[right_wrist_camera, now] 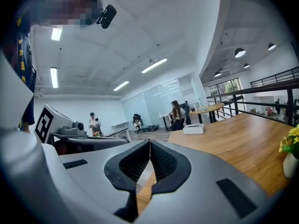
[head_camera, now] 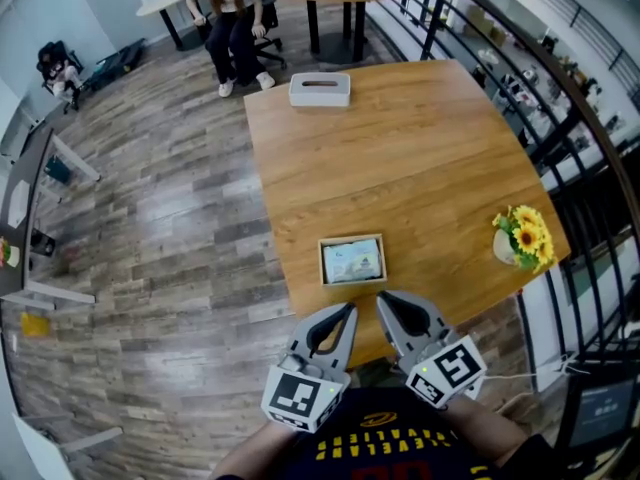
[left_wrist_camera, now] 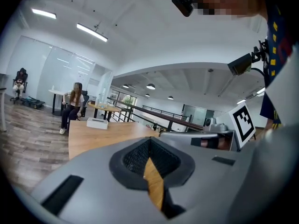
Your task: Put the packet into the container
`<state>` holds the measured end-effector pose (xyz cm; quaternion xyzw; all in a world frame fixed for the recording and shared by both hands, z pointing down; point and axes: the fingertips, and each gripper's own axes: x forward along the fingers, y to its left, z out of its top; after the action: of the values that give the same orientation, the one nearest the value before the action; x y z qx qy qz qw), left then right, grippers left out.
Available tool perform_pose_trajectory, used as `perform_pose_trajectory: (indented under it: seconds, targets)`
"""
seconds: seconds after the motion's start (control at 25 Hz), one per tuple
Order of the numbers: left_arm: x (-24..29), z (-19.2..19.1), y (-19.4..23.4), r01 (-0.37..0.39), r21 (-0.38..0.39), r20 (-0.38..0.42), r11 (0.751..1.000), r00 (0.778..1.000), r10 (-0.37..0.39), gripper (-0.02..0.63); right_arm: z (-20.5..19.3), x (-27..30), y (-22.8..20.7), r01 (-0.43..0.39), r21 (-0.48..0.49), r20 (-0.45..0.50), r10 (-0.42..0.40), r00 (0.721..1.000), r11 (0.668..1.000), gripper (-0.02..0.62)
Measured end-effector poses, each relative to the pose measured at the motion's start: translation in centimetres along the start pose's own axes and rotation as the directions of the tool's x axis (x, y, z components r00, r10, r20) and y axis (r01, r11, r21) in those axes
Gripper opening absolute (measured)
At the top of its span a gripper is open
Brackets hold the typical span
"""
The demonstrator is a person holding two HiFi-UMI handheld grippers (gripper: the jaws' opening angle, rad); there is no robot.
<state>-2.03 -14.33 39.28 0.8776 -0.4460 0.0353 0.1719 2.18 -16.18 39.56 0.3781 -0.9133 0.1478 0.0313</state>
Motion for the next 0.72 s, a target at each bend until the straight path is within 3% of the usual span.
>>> perform_pose_trajectory:
  seconds: [0.32, 0.72]
  targets:
    - [-1.1, 0.3, -1.1, 0.020, -0.022, 0.005, 1.000, 1.000, -0.020, 0.002, 0.4, -1.2, 1.5, 0.036, -0.026, 0.009, -0.036, 0.999, 0.999, 0.011]
    - [-1.6, 1.1, -2.2, 0.022, -0.006, 0.023, 1.000, 1.000, -0.022, 0.002, 2.1, -2.2, 3.4, 0.002, -0.054, 0.076, 0.003, 0.997, 0.999, 0.011]
